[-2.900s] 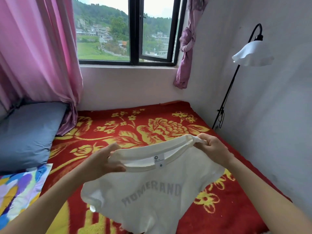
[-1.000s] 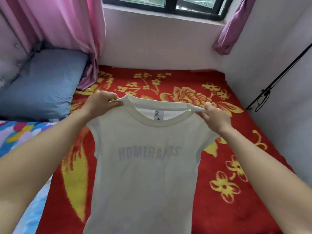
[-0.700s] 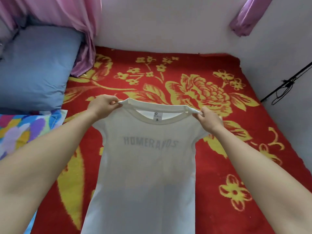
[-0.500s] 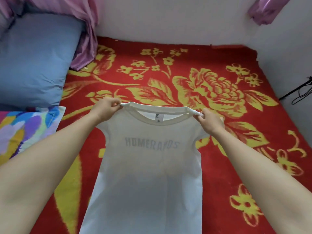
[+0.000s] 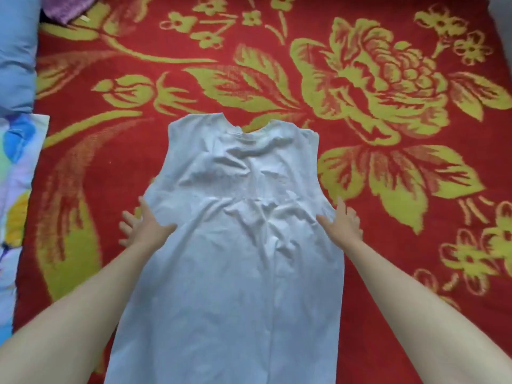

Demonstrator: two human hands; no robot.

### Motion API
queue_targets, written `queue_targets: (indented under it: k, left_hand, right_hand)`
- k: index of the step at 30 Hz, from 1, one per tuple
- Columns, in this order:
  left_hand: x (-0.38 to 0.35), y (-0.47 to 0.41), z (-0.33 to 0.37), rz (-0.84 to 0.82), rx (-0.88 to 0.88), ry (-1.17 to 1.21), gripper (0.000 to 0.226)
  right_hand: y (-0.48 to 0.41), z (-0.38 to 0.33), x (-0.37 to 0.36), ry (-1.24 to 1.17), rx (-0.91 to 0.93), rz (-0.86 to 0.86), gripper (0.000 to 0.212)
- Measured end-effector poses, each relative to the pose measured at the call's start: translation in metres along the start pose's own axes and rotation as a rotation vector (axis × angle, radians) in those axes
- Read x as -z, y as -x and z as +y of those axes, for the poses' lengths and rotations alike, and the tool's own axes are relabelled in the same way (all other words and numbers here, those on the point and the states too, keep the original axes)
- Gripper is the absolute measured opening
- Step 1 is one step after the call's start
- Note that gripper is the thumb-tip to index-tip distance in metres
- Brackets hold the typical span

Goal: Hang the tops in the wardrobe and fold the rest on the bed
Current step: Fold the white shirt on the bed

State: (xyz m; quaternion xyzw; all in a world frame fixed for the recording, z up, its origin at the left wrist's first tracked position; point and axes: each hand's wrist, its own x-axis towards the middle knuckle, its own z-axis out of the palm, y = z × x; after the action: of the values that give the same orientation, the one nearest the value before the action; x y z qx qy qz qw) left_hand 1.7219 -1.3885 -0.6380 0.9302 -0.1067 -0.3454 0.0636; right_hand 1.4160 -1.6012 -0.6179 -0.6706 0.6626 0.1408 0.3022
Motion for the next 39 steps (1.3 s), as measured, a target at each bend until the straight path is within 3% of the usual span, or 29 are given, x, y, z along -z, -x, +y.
queue_targets:
  k: [6, 11, 15, 20, 23, 28, 33, 39]
  left_hand:
    - [-0.08, 0.068, -0.139, -0.121, 0.349, 0.007, 0.106]
    - [-0.104, 0.112, -0.2, -0.13, 0.36, -0.013, 0.1]
    - [-0.112, 0.132, -0.222, -0.019, 0.323, -0.013, 0.09]
    - [-0.12, 0.145, -0.25, 0.054, 0.363, -0.072, 0.043]
    - [-0.111, 0.152, -0.264, 0.095, 0.272, 0.026, 0.026]
    - [-0.084, 0.157, -0.279, 0.158, 0.195, 0.134, 0.031]
    - [-0.085, 0.166, -0.298, 0.118, 0.173, 0.184, 0.038]
    - [-0.107, 0.184, -0.335, 0.026, 0.275, 0.169, 0.045]
  right_hand:
    - [0.102, 0.099, -0.099, -0.083, -0.349, -0.178, 0.085]
    - [0.171, 0.136, -0.144, -0.139, -0.506, -0.233, 0.094]
    - [0.204, 0.153, -0.169, -0.022, -0.513, -0.195, 0.087]
    - [0.22, 0.171, -0.179, 0.045, -0.509, -0.151, 0.029]
    - [0.225, 0.185, -0.171, 0.006, -0.456, -0.093, 0.027]
    - [0.229, 0.213, -0.144, -0.141, -0.519, 0.031, 0.02]
    - [0.24, 0.225, -0.136, -0.029, -0.444, 0.019, 0.009]
    - [0.26, 0.24, -0.156, 0.244, -0.428, -0.117, 0.021]
